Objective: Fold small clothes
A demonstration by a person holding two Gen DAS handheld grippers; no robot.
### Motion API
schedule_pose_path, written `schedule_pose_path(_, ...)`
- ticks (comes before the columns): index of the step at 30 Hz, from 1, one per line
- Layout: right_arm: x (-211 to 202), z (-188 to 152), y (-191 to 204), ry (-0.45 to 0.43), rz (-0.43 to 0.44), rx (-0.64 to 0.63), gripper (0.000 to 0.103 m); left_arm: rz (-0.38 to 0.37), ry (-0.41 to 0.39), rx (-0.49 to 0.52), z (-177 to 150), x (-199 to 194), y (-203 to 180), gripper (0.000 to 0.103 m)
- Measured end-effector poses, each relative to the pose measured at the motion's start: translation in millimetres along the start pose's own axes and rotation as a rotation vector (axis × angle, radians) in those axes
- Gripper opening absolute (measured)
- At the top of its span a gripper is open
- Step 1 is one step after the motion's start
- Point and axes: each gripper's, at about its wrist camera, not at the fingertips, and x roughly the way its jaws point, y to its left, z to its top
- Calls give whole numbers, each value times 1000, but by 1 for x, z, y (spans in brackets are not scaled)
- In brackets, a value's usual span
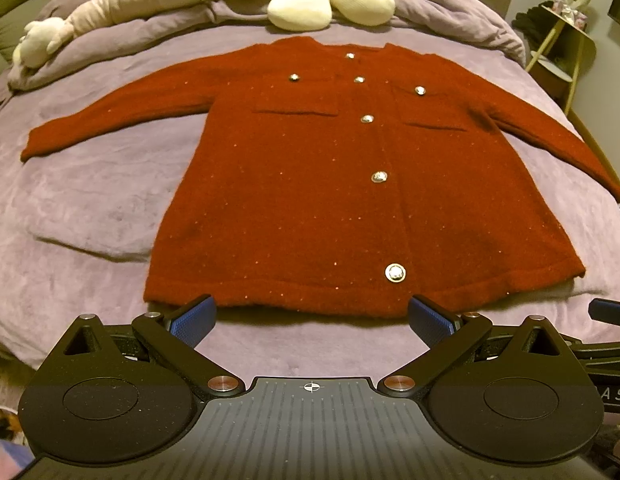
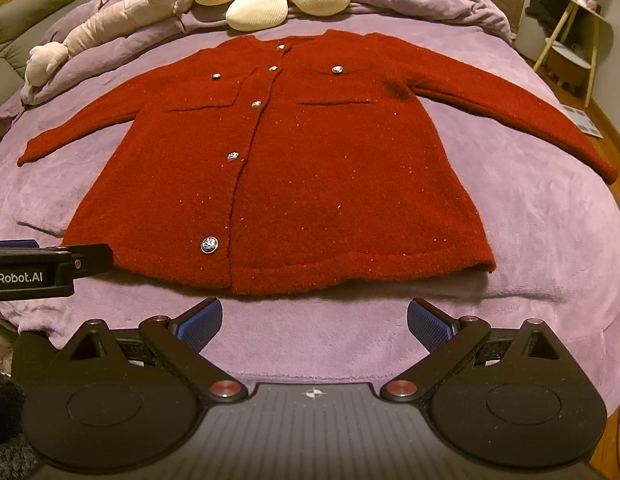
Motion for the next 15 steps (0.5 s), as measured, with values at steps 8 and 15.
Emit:
schedule_pose_path(8,-3,1,0,-5,1,-2,99,0,1,1,2,-2,1,103)
schedule_pose_path(15,-3,1,-1,-6,1,-1,99,-1,0,-1,1,-2,1,103)
